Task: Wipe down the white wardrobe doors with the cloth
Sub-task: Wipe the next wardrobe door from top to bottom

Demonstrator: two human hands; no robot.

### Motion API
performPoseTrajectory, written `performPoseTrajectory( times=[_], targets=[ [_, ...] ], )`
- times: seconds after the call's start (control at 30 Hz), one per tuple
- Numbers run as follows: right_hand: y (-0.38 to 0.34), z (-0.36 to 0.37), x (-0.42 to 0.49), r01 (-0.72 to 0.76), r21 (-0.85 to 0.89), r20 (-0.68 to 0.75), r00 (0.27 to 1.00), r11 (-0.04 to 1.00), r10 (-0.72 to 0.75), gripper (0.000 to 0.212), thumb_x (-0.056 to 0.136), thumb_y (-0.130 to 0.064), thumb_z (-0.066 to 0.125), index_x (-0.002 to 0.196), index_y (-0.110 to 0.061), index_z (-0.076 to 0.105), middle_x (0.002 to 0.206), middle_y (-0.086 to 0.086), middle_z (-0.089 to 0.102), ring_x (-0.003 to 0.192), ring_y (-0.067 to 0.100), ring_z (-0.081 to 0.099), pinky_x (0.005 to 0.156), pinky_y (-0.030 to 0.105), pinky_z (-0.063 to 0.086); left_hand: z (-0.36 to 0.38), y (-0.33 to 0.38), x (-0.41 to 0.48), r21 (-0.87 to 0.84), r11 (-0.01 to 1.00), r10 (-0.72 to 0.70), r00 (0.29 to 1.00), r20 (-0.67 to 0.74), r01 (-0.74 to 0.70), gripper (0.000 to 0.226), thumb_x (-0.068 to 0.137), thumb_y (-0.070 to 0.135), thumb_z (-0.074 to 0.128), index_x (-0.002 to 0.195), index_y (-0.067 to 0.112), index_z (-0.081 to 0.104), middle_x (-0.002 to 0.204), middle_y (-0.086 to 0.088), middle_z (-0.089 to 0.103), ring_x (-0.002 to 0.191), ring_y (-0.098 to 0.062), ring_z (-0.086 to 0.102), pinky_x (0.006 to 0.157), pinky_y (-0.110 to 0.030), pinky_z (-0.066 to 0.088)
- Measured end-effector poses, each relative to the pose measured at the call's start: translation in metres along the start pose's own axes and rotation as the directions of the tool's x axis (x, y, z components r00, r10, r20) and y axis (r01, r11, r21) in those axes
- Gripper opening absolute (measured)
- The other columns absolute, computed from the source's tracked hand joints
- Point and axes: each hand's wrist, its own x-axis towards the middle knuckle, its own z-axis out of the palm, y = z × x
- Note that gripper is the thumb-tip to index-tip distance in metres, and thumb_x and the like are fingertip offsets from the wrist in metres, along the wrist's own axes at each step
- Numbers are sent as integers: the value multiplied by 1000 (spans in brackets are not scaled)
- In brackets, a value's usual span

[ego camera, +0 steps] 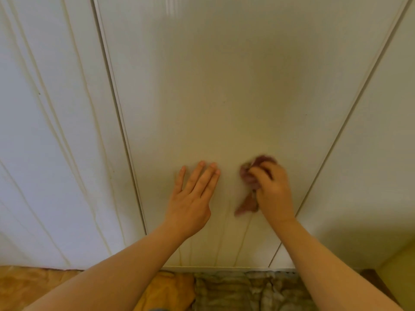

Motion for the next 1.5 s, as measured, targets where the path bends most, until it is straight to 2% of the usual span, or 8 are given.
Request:
performPoseTrajectory(
  times=[0.17,0.4,0.6,0.8,0.9,1.0,1.23,1.5],
  targets=[
    [18,-5,13,-28,-53,-93,995,998,23,25,77,2,50,98,-1,62,98,23,58,80,40,54,70,32,38,-2,11,2,-108,994,-14,999,50,19,82,55,15,73,131,14,41,117,-7,41,104,-26,43,85,-32,31],
    [38,-14,-43,-61,-22,362,930,998,65,31,70,7,66,93,-13,68,103,13,56,93,27,49,78,34,48,1,23,11,-211,975,-46,991,125,72,78,47,21,81,117,17,47,98,-5,55,86,-20,45,66,-28,50],
    [24,-32,21,-132,103,-189,971,986,150,21,77,9,51,95,4,62,92,1,49,88,3,42,84,0,28,-4,37,12,-267,958,-25,962,272,100,68,50,26,85,112,15,59,94,-5,57,72,-20,60,57,-28,50],
    [58,14,-102,-312,21,315,904,950,290,34,72,14,61,98,-8,61,98,13,54,86,33,57,72,41,54,-4,41,13,-307,927,-57,891,450,214,59,84,25,61,139,16,41,125,-7,43,106,-25,53,85,-34,45],
    [38,-6,-59,-381,126,121,922,916,367,20,75,7,51,88,5,65,92,9,51,83,7,45,81,3,35,-2,45,9,-303,916,-78,858,507,262,58,94,29,46,147,21,24,139,-3,30,122,-21,39,100,-30,37],
    [33,-20,-14,-379,146,-136,907,914,398,30,79,-7,44,96,9,62,99,22,51,92,18,42,84,10,31,2,47,3,-308,909,-78,841,536,281,56,94,31,44,146,23,23,138,-1,29,122,-19,39,97,-28,37],
    [40,-15,-76,-726,133,290,679,674,674,14,84,13,47,93,6,55,86,-14,38,77,15,51,58,9,38,3,44,-6,-308,894,-94,809,580,325,53,95,31,43,145,24,25,139,1,28,117,-16,43,89,-24,36],
    [43,-18,-69,-763,42,109,646,645,756,21,82,11,50,102,5,55,118,17,43,88,16,42,78,18,33,9,56,0,-342,873,-65,778,625,348,51,95,30,44,143,23,29,139,0,30,113,-18,46,88,-28,38]
  ],
)
